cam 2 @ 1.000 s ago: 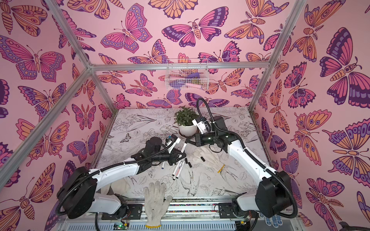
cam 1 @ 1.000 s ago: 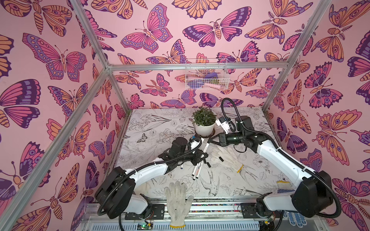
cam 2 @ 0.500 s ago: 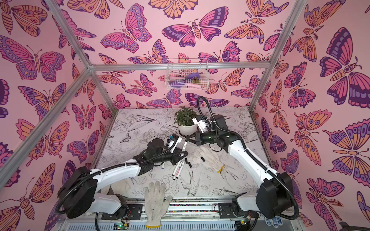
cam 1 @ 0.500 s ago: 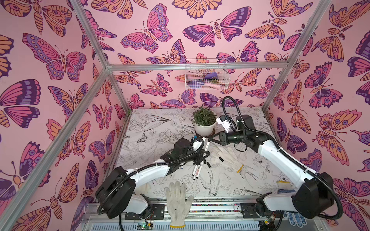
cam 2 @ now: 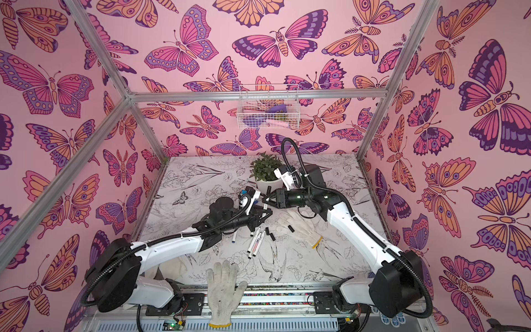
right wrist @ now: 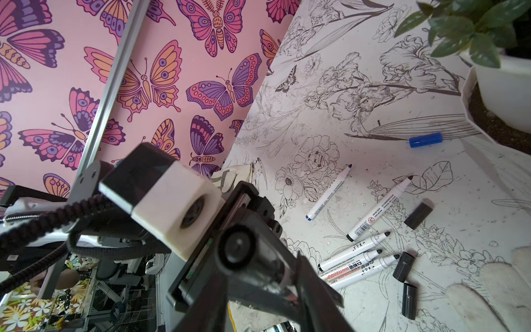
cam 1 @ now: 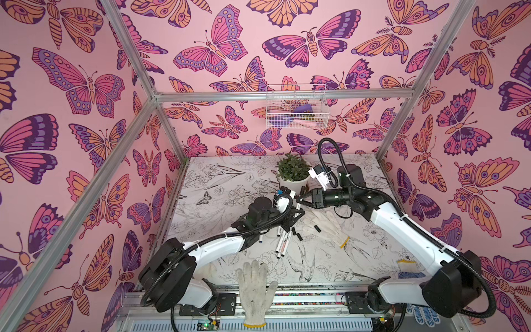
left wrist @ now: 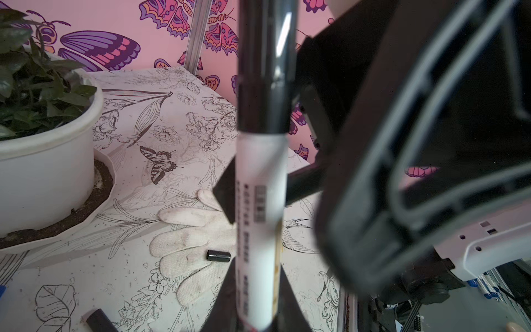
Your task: Insert the pens into the pen caps
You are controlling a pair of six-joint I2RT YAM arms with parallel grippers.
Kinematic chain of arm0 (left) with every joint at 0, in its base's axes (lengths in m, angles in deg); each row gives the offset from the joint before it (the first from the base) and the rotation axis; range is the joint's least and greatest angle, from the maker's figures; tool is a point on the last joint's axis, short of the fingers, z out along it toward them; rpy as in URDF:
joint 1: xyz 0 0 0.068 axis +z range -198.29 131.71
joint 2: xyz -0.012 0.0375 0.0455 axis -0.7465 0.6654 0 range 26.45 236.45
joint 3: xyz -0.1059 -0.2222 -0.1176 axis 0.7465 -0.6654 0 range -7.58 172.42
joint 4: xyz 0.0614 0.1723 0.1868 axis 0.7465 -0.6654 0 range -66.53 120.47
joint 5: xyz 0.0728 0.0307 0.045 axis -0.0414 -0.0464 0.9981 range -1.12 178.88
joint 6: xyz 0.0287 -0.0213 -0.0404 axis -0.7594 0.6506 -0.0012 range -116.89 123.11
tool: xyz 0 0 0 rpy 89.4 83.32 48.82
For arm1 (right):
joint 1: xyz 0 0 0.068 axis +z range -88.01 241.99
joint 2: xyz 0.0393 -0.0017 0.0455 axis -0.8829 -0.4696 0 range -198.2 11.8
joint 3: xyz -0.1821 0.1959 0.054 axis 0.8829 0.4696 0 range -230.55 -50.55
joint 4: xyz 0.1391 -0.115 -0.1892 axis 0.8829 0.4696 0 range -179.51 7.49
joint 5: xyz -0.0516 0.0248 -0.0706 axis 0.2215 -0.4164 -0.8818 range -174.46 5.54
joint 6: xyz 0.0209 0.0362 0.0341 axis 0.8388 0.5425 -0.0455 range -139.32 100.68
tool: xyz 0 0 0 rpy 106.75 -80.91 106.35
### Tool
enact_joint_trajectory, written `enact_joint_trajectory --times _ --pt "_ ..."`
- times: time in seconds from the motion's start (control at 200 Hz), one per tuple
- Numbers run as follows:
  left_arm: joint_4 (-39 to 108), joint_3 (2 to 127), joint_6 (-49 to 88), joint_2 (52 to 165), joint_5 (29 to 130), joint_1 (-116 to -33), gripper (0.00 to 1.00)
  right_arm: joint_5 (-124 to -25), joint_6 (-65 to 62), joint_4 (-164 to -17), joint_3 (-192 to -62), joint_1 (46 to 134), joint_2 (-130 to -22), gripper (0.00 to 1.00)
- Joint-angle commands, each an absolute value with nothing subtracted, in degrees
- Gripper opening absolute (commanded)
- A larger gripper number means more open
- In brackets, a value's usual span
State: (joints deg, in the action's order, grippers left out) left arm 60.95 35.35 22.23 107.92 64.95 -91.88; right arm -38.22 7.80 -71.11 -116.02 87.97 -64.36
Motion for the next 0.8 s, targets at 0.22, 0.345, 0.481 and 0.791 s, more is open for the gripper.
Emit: enact_joint_trajectory --times 0.22,0.345,0.481,0.791 --pt "63.3 36.0 21.7 109.2 65.6 -92.3 0.00 -40.3 13.4 -76.6 -116.5 86.0 -60.0 0.48" --pt "63.2 36.0 21.5 109.2 64.9 -92.2 0.00 -41.4 14.9 -78.2 -117.4 85.8 -61.7 0.43" --pt "62.9 36.3 21.4 109.5 64.4 -92.2 0.00 -41.0 16.2 -80.4 -118.4 85.8 -64.5 0.41" --pt "62.8 36.1 21.5 109.3 64.8 -92.2 0.00 -41.8 16.9 -81.9 -119.2 85.8 -67.3 0.27"
